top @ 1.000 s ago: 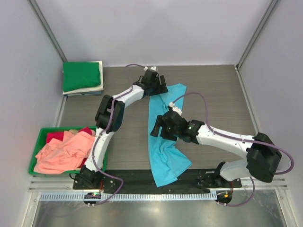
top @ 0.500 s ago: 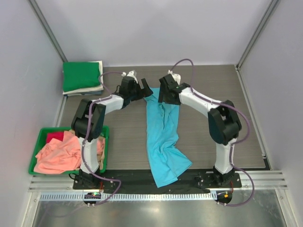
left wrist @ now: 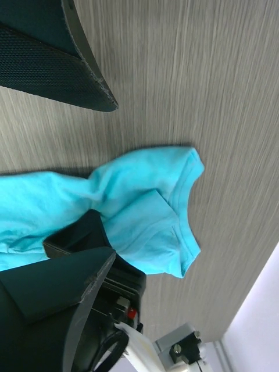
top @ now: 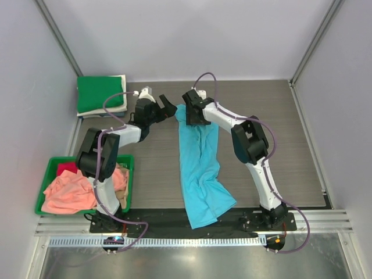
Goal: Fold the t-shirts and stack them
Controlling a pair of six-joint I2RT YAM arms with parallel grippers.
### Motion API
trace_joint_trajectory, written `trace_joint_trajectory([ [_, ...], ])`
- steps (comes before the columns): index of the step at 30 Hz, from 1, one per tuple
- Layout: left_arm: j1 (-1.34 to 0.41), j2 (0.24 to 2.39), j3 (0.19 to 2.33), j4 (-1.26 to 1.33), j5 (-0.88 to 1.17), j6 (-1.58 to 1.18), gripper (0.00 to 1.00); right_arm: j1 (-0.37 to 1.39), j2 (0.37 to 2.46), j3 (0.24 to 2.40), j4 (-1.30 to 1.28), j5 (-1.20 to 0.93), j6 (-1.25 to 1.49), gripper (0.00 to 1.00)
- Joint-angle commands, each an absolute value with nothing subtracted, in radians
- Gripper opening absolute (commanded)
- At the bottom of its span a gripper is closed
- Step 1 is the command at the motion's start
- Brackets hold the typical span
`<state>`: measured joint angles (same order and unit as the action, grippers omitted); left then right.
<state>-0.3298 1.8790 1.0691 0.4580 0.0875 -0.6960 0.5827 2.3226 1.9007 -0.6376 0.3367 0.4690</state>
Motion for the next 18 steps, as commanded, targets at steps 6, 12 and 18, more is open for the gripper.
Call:
trace_joint_trajectory([
  [6,-0.313,1.824,1.045,0.563,0.069,-0.704,1.00,0.436,2.543,2.199,-0.675,0.382,0.560,0.72],
  [12,-0.313,1.845,1.063,0.563,0.094,-0.704,1.00,0.382,2.710,2.460,-0.678,0.313,0.583,0.75],
  [18,-0.311,1.858,1.071,0.565,0.117,-0.701,1.00,0.380,2.743,2.510,-0.615,0.244,0.538,0.79],
])
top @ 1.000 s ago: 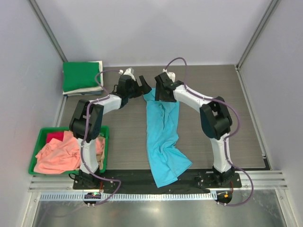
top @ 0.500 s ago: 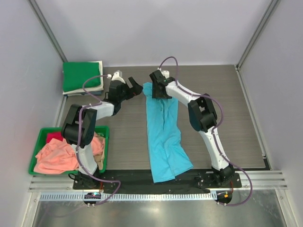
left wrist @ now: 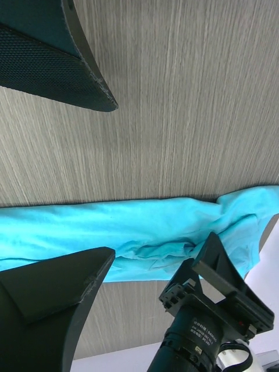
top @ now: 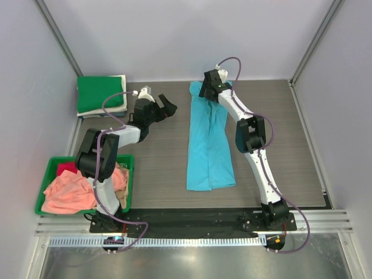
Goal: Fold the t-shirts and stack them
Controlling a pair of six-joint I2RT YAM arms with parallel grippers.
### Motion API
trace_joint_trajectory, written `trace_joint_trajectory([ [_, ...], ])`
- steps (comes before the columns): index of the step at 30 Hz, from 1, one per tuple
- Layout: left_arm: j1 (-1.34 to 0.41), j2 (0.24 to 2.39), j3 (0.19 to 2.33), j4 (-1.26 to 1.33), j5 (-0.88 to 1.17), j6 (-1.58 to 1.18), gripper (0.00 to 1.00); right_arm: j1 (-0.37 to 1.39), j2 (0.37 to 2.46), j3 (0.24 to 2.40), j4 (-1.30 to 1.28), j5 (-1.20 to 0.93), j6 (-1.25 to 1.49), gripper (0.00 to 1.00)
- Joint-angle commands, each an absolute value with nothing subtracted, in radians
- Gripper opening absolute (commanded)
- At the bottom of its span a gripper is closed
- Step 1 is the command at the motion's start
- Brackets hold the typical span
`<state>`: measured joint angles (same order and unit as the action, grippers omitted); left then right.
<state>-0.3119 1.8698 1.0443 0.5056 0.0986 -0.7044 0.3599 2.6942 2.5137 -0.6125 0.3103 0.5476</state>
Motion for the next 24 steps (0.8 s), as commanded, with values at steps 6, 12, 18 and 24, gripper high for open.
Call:
trace_joint_trajectory([
  [6,-0.318,1.845,1.040,0.589,0.158,-0.698,1.00,0.380,2.686,2.508,-0.505,0.088,0.396,0.86],
  [12,-0.353,1.755,0.974,0.595,0.149,-0.675,1.00,0.377,2.407,2.311,-0.506,0.113,0.347,0.92],
  [18,-0.466,1.555,0.911,0.290,0.023,-0.663,1.00,0.377,1.979,1.804,-0.506,0.193,0.420,0.92],
  [24,-0.658,1.365,0.704,0.100,-0.118,-0.800,1.00,0.377,1.619,1.218,-0.480,0.144,0.521,0.91],
])
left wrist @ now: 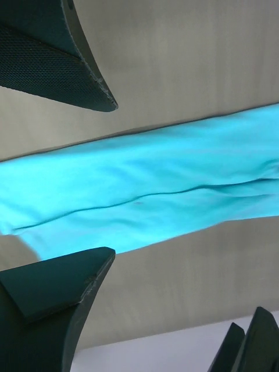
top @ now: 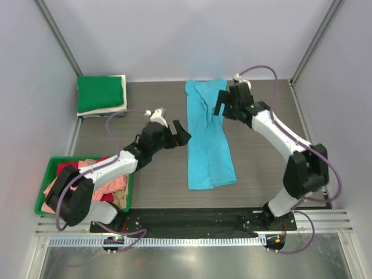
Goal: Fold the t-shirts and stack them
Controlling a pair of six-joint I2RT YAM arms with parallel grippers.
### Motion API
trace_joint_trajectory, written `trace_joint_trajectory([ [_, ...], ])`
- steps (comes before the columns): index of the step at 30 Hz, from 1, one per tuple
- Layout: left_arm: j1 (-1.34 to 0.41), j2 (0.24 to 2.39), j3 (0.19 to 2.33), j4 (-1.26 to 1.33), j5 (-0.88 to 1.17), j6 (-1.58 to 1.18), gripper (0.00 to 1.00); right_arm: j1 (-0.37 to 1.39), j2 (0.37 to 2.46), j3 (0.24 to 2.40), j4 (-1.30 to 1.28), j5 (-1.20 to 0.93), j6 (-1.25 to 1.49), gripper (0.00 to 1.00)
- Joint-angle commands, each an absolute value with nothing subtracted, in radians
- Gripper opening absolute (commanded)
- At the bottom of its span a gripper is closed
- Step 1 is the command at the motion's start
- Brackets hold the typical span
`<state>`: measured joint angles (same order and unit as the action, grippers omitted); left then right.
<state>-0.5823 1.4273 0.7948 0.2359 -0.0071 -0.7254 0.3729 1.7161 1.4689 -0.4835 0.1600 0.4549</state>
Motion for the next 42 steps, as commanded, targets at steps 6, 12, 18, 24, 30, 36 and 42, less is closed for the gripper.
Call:
trace_joint_trajectory([
  [6,-0.810,1.319,0.589,0.112,-0.202,-0.897,1.00,0.354,1.520,1.046,-0.403,0.114,0.517,0.92],
  [12,-0.883,1.388,0.595,0.115,-0.219,-0.983,1.00,0.339,1.536,1.019,-0.417,0.135,0.538,0.91],
  [18,-0.913,1.428,0.586,0.124,-0.230,-1.020,0.97,0.333,1.392,0.826,-0.416,0.183,0.584,0.90],
  [24,-0.927,1.479,0.584,0.161,-0.203,-1.029,0.90,0.334,1.223,0.674,-0.413,0.137,0.637,0.84],
  [30,-0.972,1.473,0.563,0.125,-0.216,-1.112,0.86,0.334,1.154,0.562,-0.408,-0.021,0.686,0.74],
  [36,-1.029,1.394,0.552,0.003,-0.276,-1.160,0.83,0.353,1.063,0.442,-0.397,-0.098,0.747,0.66],
  [42,-1.086,1.377,0.522,0.003,-0.279,-1.206,0.78,0.397,0.999,0.348,-0.374,-0.140,0.798,0.44],
])
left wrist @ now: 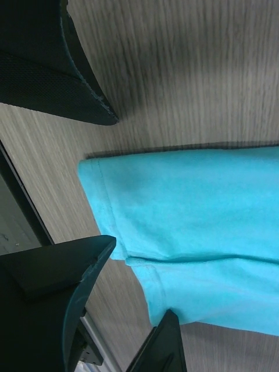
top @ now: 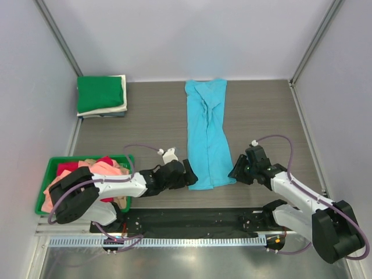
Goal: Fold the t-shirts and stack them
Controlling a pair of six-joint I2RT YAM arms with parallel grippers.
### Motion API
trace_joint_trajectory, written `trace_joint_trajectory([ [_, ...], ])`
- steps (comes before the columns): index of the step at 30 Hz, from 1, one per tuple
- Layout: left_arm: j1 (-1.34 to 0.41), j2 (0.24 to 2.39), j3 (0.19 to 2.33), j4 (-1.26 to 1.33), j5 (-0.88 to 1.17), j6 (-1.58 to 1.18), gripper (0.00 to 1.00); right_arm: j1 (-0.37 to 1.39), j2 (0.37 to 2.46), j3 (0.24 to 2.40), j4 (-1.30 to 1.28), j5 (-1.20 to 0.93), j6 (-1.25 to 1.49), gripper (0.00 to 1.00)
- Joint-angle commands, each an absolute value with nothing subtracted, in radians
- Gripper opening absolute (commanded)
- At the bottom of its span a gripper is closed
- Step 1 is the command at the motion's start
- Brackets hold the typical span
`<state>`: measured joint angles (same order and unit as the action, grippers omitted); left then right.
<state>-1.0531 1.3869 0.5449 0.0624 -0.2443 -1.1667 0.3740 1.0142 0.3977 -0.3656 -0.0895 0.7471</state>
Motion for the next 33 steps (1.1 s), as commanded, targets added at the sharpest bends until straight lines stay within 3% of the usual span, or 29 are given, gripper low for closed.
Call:
trace_joint_trajectory([
  [1,-1.097,1.381,0.520,0.003,-0.282,-1.212,0.78,0.402,0.990,0.339,-0.373,-0.144,0.807,0.42],
  [7,-1.141,1.408,0.523,0.003,-0.299,-1.249,0.77,0.413,0.946,0.318,-0.376,-0.144,0.821,0.15],
  [10,-1.144,1.420,0.522,0.003,-0.313,-1.258,0.67,0.414,0.946,0.322,-0.387,-0.150,0.813,0.09],
  [11,-1.144,1.422,0.522,0.003,-0.324,-1.258,0.55,0.414,0.945,0.325,-0.391,-0.152,0.810,0.08],
  [15,-1.144,1.448,0.552,0.003,-0.370,-1.236,0.33,0.416,0.913,0.318,-0.405,-0.158,0.811,0.03],
  [16,-1.144,1.462,0.563,-0.021,-0.373,-1.229,0.19,0.416,0.908,0.321,-0.408,-0.160,0.811,0.02],
  [18,-1.144,1.463,0.603,-0.041,-0.365,-1.200,0.00,0.417,0.900,0.340,-0.442,-0.160,0.804,0.01],
  [25,-1.189,1.247,0.696,-0.286,-0.449,-1.190,0.00,0.420,0.759,0.598,-0.693,-0.059,0.773,0.01],
  [33,-1.221,1.215,0.580,-0.293,-0.371,-1.313,0.00,0.503,0.709,0.419,-0.695,-0.143,0.883,0.01],
])
